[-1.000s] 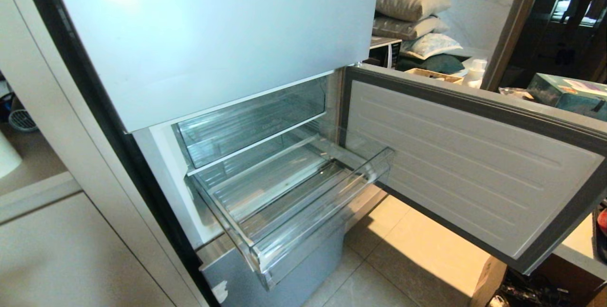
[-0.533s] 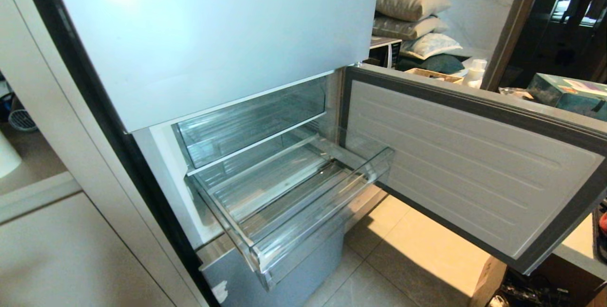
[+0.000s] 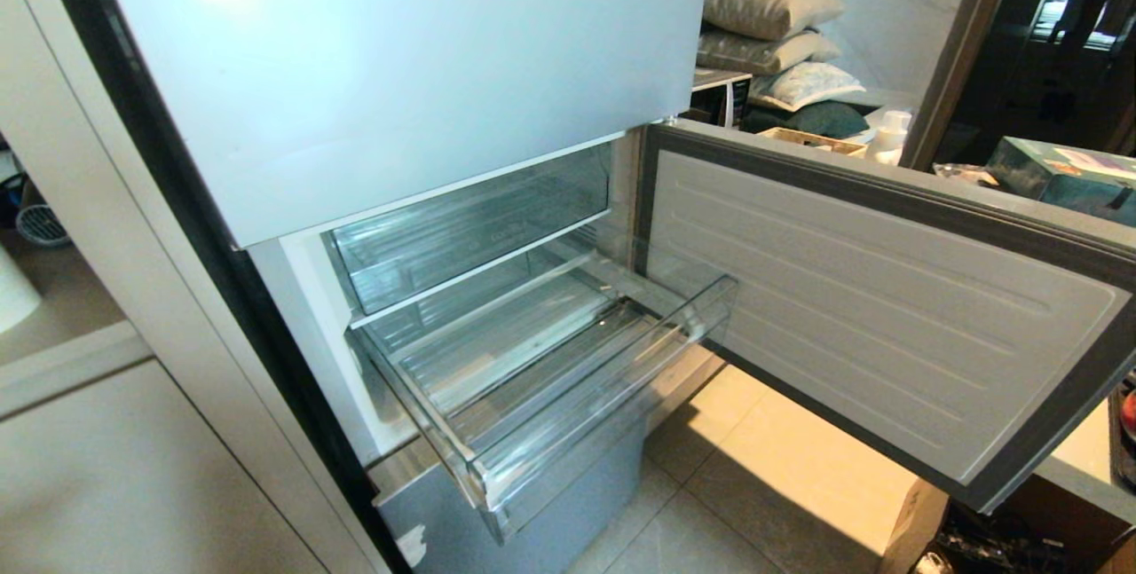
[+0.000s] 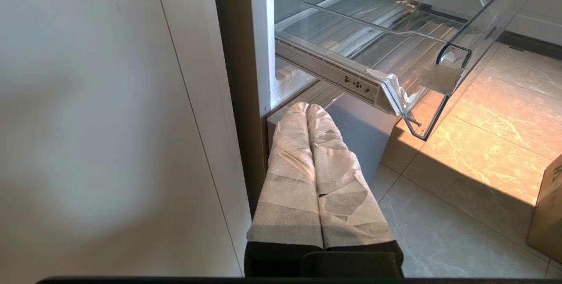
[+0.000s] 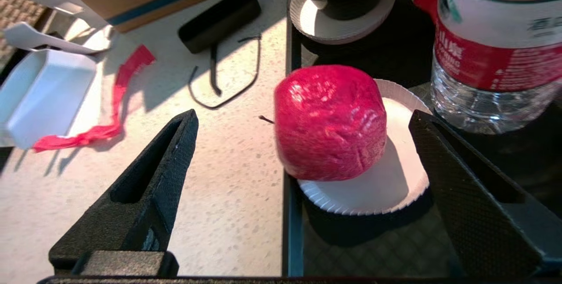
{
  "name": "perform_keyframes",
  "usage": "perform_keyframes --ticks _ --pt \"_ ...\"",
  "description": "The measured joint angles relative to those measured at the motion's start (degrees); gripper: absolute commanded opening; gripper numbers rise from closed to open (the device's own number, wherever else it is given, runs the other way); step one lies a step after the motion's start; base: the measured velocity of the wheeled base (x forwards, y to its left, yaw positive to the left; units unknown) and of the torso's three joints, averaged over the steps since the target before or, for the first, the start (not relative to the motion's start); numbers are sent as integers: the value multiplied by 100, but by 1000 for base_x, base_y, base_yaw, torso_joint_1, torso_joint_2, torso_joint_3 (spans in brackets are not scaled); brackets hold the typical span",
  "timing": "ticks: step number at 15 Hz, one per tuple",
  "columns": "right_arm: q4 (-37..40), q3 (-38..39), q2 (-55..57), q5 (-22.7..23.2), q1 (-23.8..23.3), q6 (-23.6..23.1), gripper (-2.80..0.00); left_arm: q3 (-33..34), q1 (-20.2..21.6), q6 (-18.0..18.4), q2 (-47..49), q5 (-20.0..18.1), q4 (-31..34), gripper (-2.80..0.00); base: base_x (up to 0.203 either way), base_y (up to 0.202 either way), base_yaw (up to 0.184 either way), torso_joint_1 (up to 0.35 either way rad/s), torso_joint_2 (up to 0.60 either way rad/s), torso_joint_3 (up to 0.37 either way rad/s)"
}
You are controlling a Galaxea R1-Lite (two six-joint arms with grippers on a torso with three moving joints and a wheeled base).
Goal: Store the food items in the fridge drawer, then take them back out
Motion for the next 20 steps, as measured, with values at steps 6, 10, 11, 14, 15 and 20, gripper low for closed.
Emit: perform_keyframes --ticks 6,10,11,14,15,20 --pt "195 931 -1236 -102 -11 -29 -280 0 0 0 0 0 0 -280 0 0 0 0 0 0" --pt "857 1964 -2766 -176 -25 -376 -280 0 0 0 0 0 0 -280 0 0 0 0 0 0" --pt "1006 2286 -3213 -174 -19 -520 -280 0 0 0 0 0 0 -280 0 0 0 0 0 0" --pt "1335 3146 -4601 -167 135 -828 -280 0 0 0 0 0 0 -280 0 0 0 0 0 0" --pt "1399 3398 -5044 -169 246 -892 -280 0 0 0 0 0 0 -280 0 0 0 0 0 0" --pt "1561 4291 -6695 -471 2451 -1056 -280 0 0 0 0 0 0 -280 0 0 0 0 0 0"
